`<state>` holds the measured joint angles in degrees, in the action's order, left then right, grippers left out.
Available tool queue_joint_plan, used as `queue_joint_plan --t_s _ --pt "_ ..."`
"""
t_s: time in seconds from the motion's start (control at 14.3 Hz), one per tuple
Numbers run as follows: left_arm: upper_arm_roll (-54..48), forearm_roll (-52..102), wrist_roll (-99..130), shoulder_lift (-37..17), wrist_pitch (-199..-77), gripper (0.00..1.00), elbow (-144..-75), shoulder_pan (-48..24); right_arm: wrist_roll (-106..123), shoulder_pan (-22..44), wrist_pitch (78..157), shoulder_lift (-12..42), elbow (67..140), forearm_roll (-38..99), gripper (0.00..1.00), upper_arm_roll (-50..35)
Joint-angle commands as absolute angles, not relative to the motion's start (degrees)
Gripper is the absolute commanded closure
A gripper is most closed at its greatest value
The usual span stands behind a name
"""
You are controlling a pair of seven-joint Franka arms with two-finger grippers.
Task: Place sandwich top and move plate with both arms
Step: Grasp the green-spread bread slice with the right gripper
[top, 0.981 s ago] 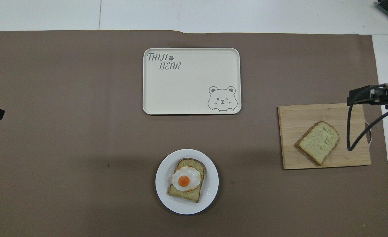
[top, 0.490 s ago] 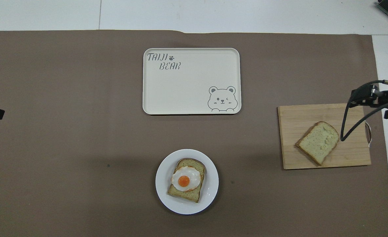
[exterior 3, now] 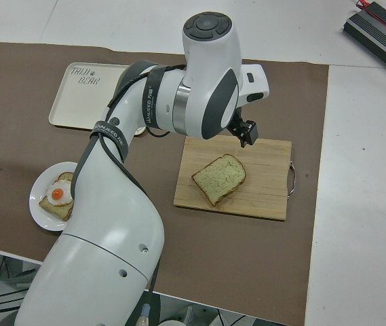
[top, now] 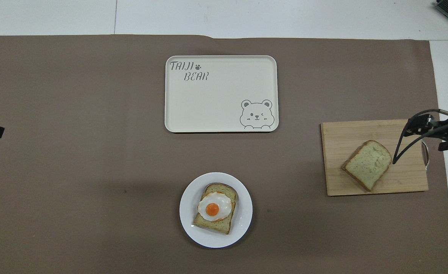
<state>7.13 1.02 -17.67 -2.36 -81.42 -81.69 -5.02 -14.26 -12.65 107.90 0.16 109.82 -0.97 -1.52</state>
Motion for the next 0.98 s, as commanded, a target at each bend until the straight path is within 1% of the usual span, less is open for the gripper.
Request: queue_joint_plan --t_s 0.0,0.14,0.28,0.42,0.56,0.63,0.7,0.91 --pt "7.0 0.9 -17.8 -0.9 -82.5 0.00 -83.8 -5.0 -12.7 -15.1 115.0 -1.4 117.9 1.6 0.00 -2.1" --pt "7.0 0.9 -17.9 -0.9 -82.7 0.00 -83.7 -5.2 -12.5 -15.6 120.0 -1.7 122.2 1.6 0.00 -2.1" --pt "7.0 0.9 -17.8 -0.9 -82.7 0.00 -83.7 -5.3 -12.7 -15.5 125.0 -3.3 126.2 1.6 0.00 -2.1" --pt "7.0 0.9 -17.8 -0.9 -82.7 0.00 -83.7 -5.4 -13.1 -15.7 127.4 -2.0 127.7 1.6 0.00 -2.1" --pt "7.0 0.9 -17.8 -0.9 -82.8 0.00 -83.7 -5.4 -12.5 -15.8 133.7 -0.6 130.5 1.6 0.00 -2.1" --pt "7.0 0.9 -17.8 -0.9 -82.9 0.00 -83.7 -5.4 -12.4 -15.9 134.6 -0.4 131.4 1.6 0.00 -2.1" --pt "7.0 0.9 -17.8 -0.9 -83.1 0.00 -83.7 -5.4 -12.4 -15.8 134.7 0.2 131.6 1.6 0.06 -2.1" --pt "7.0 0.9 -17.8 -0.9 -83.1 0.00 -83.8 -5.3 -11.4 -16.8 135.0 2.2 131.7 1.6 0.14 -2.1"
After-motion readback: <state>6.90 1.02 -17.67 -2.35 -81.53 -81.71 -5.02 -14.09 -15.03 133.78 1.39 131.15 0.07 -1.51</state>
